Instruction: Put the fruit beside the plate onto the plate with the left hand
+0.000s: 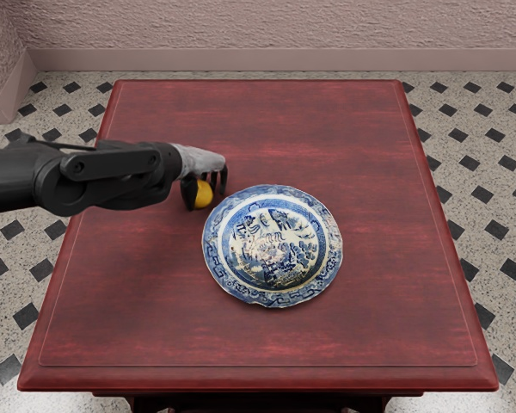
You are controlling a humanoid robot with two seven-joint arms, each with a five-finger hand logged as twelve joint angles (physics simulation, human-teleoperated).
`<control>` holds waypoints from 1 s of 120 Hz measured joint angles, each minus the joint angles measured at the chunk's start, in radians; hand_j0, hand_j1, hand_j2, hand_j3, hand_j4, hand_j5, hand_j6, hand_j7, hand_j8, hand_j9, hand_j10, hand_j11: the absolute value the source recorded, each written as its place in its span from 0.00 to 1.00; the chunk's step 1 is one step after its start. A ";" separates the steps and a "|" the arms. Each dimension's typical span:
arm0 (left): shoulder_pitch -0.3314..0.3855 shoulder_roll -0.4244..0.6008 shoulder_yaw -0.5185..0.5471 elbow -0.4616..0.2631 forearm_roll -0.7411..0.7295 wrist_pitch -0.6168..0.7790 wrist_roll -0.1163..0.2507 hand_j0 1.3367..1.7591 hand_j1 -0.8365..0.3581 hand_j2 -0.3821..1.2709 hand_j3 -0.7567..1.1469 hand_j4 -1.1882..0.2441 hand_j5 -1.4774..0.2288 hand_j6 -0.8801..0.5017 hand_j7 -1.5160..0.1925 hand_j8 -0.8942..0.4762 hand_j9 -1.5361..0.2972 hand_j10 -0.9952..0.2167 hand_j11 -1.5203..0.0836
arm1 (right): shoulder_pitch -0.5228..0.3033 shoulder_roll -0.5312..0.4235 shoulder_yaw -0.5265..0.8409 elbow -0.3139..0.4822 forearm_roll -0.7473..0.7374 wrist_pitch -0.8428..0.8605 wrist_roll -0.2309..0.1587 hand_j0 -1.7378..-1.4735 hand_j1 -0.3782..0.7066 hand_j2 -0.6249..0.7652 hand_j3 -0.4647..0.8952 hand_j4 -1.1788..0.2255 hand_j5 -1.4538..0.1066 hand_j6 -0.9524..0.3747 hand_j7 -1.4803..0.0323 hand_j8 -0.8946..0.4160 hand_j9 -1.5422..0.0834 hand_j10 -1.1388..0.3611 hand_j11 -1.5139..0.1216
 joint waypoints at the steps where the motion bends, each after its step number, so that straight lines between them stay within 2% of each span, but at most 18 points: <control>1: 0.000 0.000 0.000 0.000 0.000 0.000 0.000 0.76 0.48 0.33 0.40 0.44 0.47 0.26 0.48 0.32 0.45 0.38 0.51 | 0.000 0.000 0.000 0.000 0.000 0.000 0.000 0.30 0.06 0.45 0.34 0.82 0.91 0.70 0.95 0.66 0.93 0.74 0.90; 34: 0.006 0.000 0.000 0.005 -0.006 -0.001 0.000 0.75 0.46 0.41 0.40 0.38 0.40 0.28 0.41 0.32 0.38 0.33 0.43 | 0.000 0.000 0.000 0.000 0.000 0.000 0.000 0.30 0.06 0.45 0.34 0.82 0.91 0.70 0.95 0.66 0.93 0.74 0.90; 41: 0.009 0.000 0.000 0.006 -0.005 -0.001 0.000 0.75 0.48 0.39 0.40 0.36 0.38 0.27 0.39 0.32 0.36 0.33 0.40 | 0.000 0.000 0.000 0.000 0.000 0.000 0.000 0.30 0.06 0.45 0.34 0.82 0.91 0.70 0.95 0.66 0.93 0.74 0.90; 57: 0.011 0.001 -0.001 0.008 -0.006 0.000 0.000 0.75 0.49 0.42 0.40 0.33 0.36 0.25 0.36 0.29 0.34 0.30 0.37 | 0.000 0.000 0.000 0.000 0.000 0.000 0.000 0.30 0.06 0.45 0.34 0.82 0.91 0.70 0.95 0.66 0.93 0.74 0.90; 64: 0.017 0.000 -0.002 0.011 -0.002 0.001 0.000 0.74 0.52 0.39 0.40 0.31 0.36 0.24 0.36 0.28 0.33 0.29 0.36 | 0.000 0.000 0.000 0.000 0.000 0.000 0.000 0.30 0.06 0.45 0.34 0.82 0.91 0.70 0.95 0.66 0.93 0.74 0.90; 87: -0.002 0.007 -0.001 0.008 -0.011 -0.011 0.000 0.75 0.45 0.48 0.40 0.32 0.33 0.28 0.34 0.31 0.32 0.31 0.34 | 0.000 0.000 0.000 0.000 0.000 0.000 0.000 0.30 0.06 0.45 0.34 0.82 0.91 0.70 0.95 0.66 0.93 0.74 0.90; 91: -0.008 0.010 -0.002 0.006 -0.014 -0.013 0.000 0.75 0.45 0.47 0.40 0.32 0.32 0.28 0.33 0.32 0.32 0.32 0.34 | 0.000 0.000 0.000 0.000 0.000 0.000 0.000 0.30 0.06 0.45 0.34 0.82 0.91 0.70 0.95 0.66 0.93 0.74 0.90; 102: -0.043 0.032 -0.003 -0.020 -0.041 -0.015 0.001 0.75 0.44 0.48 0.40 0.32 0.32 0.28 0.33 0.32 0.31 0.32 0.34 | 0.000 0.000 0.000 0.000 0.000 0.000 0.000 0.30 0.06 0.45 0.34 0.82 0.91 0.70 0.95 0.66 0.93 0.74 0.90; 120: -0.101 0.074 -0.002 -0.106 -0.114 -0.016 0.001 0.75 0.43 0.49 0.40 0.32 0.32 0.29 0.33 0.32 0.31 0.32 0.35 | 0.000 0.000 0.000 0.000 0.000 0.000 0.000 0.30 0.06 0.45 0.34 0.82 0.91 0.70 0.95 0.66 0.93 0.74 0.90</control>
